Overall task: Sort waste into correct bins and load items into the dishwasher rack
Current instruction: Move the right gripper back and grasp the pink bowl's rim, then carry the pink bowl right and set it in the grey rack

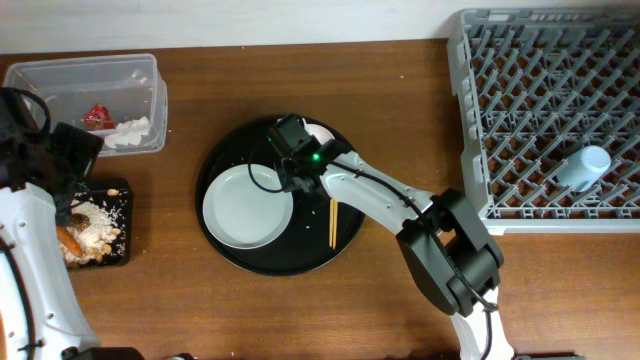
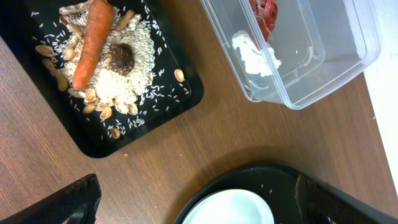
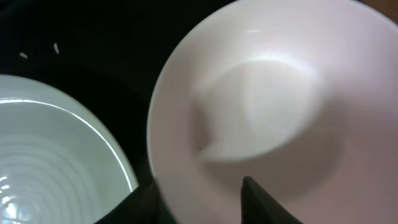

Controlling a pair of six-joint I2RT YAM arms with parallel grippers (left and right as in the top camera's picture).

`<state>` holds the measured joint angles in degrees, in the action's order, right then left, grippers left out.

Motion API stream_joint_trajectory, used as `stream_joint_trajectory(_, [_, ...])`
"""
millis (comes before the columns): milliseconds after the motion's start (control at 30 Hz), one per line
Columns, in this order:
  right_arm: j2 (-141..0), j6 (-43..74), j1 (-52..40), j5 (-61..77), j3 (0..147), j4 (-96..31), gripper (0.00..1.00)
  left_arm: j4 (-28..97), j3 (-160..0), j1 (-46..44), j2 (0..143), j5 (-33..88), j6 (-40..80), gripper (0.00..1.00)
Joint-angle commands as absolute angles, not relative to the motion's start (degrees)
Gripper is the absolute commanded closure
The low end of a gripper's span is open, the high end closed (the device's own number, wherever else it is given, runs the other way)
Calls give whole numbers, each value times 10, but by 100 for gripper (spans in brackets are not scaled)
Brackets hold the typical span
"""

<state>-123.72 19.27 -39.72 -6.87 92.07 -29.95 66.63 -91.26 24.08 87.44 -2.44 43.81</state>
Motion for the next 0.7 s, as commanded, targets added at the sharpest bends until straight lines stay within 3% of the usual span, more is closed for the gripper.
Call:
stream_joint_trajectory(0, [-1240,187,-412,-83,926,-300,68,667,-911,242,875,-33,443,1])
stream_joint_trajectory(133, [-1240,187,-414,-83,926,-299,75,667,-911,242,875,-33,443,1])
stream_joint_trajectory(367, [-1235,187,-414,-82,956,-329,96,667,-911,242,875,-33,443,1])
stream_joint_trajectory(667, [-1234,171,-409,-82,1124,-465,96,667,-911,242,875,-33,443,1])
